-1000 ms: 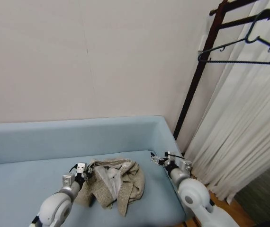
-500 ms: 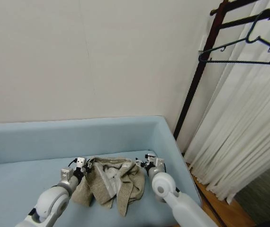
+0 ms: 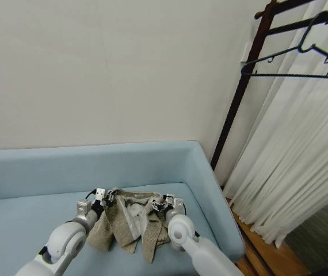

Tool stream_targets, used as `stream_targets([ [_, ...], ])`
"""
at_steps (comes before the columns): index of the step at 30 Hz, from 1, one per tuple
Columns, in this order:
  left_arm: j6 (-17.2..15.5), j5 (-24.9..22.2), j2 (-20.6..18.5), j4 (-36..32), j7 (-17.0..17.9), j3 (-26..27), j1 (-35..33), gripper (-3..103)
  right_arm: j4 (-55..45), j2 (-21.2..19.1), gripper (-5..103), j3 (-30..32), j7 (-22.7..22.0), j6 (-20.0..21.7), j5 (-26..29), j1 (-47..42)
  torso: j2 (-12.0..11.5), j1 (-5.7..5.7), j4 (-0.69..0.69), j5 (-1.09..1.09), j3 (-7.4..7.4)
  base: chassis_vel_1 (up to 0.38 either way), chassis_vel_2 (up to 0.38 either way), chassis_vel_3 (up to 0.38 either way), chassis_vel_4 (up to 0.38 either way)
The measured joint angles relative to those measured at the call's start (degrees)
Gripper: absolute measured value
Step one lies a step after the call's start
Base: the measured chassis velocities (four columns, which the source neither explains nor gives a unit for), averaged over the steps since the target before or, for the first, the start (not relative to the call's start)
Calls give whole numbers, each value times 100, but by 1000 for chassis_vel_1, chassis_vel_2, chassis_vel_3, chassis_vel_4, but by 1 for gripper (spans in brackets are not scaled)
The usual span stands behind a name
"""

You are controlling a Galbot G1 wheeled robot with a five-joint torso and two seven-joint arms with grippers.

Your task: Pick up the clothes from the sofa and hang them on the clothes hanger.

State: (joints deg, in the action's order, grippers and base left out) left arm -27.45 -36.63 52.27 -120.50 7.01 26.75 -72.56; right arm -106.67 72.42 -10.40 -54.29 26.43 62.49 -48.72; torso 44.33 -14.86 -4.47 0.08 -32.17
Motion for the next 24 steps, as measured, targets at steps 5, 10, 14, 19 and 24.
stream_targets([
  [5,15,-1,-7,-55,0,24,-24,2,181,73,76,51,-16,-10,107,89,0,0,1,0,0,0,0,0,0],
  [10,26,-1,-25,-138,-1,70,-20,2,296,118,54,91,-22,-59,125,86,0,0,0,0,0,0,0,0,0],
  [14,36,-1,-40,-158,-2,99,-8,2,255,91,43,108,-21,-75,107,48,1,0,0,1,0,0,0,0,0],
  [19,69,-1,-41,-160,-4,112,-2,2,202,-2,27,113,115,-80,-42,-9,1,0,0,1,0,0,0,0,0],
  [24,87,-1,-40,-155,-16,114,9,2,225,-80,5,111,359,-93,-375,-46,1,0,0,1,0,0,0,0,0],
])
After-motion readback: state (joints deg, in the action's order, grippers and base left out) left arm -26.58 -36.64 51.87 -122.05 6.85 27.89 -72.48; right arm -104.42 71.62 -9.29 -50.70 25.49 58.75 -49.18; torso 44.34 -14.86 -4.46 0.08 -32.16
